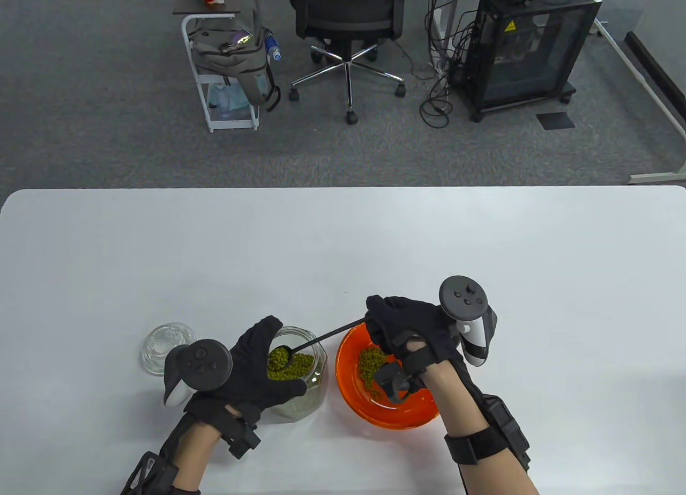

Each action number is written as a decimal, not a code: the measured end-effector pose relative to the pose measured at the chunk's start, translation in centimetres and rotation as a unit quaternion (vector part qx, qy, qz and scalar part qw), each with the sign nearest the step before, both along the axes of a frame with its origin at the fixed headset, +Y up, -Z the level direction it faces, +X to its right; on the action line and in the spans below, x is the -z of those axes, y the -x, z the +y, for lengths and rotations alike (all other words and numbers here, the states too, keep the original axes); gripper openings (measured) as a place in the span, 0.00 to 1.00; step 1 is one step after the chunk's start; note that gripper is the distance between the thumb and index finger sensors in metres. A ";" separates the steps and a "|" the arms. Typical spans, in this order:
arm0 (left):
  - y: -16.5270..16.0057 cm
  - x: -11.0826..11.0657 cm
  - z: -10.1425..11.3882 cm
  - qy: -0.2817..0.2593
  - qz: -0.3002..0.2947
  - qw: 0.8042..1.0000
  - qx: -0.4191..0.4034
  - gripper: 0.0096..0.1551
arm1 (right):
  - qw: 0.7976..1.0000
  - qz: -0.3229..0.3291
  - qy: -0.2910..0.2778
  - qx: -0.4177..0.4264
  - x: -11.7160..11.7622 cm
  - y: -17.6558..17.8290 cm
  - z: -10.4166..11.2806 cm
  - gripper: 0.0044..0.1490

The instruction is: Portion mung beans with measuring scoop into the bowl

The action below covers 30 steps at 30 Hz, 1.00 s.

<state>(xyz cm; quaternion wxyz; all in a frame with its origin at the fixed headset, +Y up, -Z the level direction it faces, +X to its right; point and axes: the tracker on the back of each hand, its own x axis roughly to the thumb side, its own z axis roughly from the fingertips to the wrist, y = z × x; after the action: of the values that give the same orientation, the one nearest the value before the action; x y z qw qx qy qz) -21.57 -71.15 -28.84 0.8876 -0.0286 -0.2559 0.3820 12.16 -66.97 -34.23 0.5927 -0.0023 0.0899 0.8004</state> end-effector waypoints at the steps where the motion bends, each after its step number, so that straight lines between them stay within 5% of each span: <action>1: 0.0 0.0 0.0 0.000 0.000 1.000 0.000 0.79 | 1.000 0.001 0.000 0.007 0.0 -0.2 0.0 0.26; 17: 0.0 0.0 0.0 0.002 0.000 1.000 -0.001 0.79 | 0.998 -0.013 0.006 0.060 -0.5 -3.6 0.4 0.26; 30: 0.0 0.0 0.0 0.003 0.000 1.000 -0.002 0.79 | 0.994 -0.056 0.008 0.094 -1.0 -9.8 -0.1 0.26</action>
<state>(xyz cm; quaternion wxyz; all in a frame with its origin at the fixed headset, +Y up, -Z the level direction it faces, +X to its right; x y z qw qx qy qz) -21.61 -71.15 -28.86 0.8865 -0.0305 -0.2554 0.3846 21.98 -67.04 -33.24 0.6690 -0.0429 0.0626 0.7393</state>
